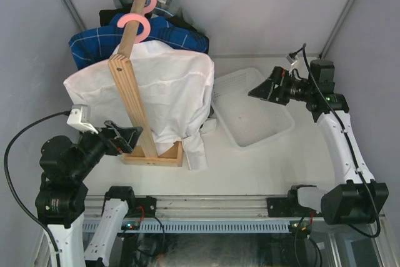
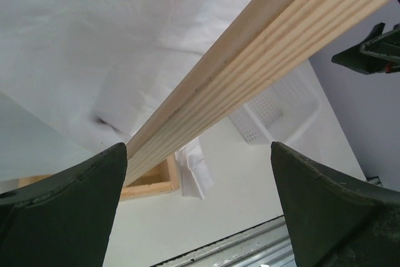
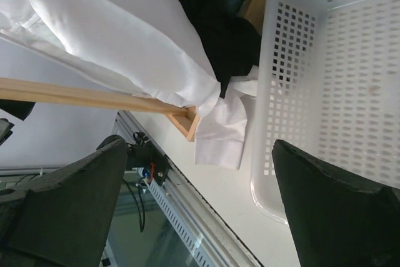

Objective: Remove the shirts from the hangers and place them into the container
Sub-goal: Move the clothesline to the center of the board.

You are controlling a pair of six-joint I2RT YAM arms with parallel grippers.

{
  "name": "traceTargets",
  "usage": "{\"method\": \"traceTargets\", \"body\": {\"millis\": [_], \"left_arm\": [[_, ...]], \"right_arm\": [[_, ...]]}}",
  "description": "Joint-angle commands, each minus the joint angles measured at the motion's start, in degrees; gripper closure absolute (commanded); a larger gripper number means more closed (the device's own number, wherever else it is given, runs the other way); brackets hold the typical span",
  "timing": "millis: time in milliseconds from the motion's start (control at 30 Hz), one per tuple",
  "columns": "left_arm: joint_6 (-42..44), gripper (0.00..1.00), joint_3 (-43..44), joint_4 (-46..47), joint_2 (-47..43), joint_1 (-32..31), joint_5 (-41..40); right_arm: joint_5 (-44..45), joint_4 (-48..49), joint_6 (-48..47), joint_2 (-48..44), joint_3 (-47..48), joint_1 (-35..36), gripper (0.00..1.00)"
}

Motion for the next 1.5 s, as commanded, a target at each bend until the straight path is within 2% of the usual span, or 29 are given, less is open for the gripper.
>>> {"method": "traceTargets", "body": {"millis": [0,67,133,267,333,433,700,867,1200,1400,1467], "left_arm": [[2.2,0.00,-0.3,6.1,1.4,-2.6,1.1],[2.3,0.00,-0.3,6.5,3.1,-6.6,-2.5],[2.7,0.00,-0.1,7.0,4.3,-13.9,-10.4],[-0.9,0.00,0.6,6.2,7.5,-29.1,-37.7],[-5.3,0.00,-0.2,6.2,8.1,-32.8,-51.1],[-10.0,0.00,-1.3,6.1,8.7,-34.0,-62.5],[-12.7,0.00,1.7,2.0,11.8,-34.0,-77.6],[-13.0,0.00,2.4,-1.1,9.4,-31.4,-82.5],[-9.9,0.00,2.8,-4.0,6.2,-12.5,-73.7],[-11.6,0.00,5.7,-8.0,7.3,-10.7,-70.6],[-11.9,0.00,5.7,-7.4,5.1,-10.8,-67.5]], "right_arm": [[-1.0,4.6,2.7,0.6,0.0,1.5,0.00],[-0.7,5.0,3.2,1.2,0.0,1.8,0.00],[-0.5,5.2,3.6,1.8,0.0,2.1,0.00],[0.3,4.9,3.7,2.7,0.0,2.6,0.00],[0.4,4.7,3.9,3.0,0.0,2.7,0.00],[0.1,4.6,4.0,3.2,0.0,2.7,0.00],[0.0,4.9,3.5,4.3,0.0,2.4,0.00],[-0.4,4.9,3.6,5.2,0.0,2.4,0.00],[-0.8,3.5,2.9,5.3,0.0,1.4,0.00],[-1.8,2.1,1.7,5.1,0.0,0.7,0.00],[-2.7,2.2,1.2,4.9,0.0,0.7,0.00]]}}
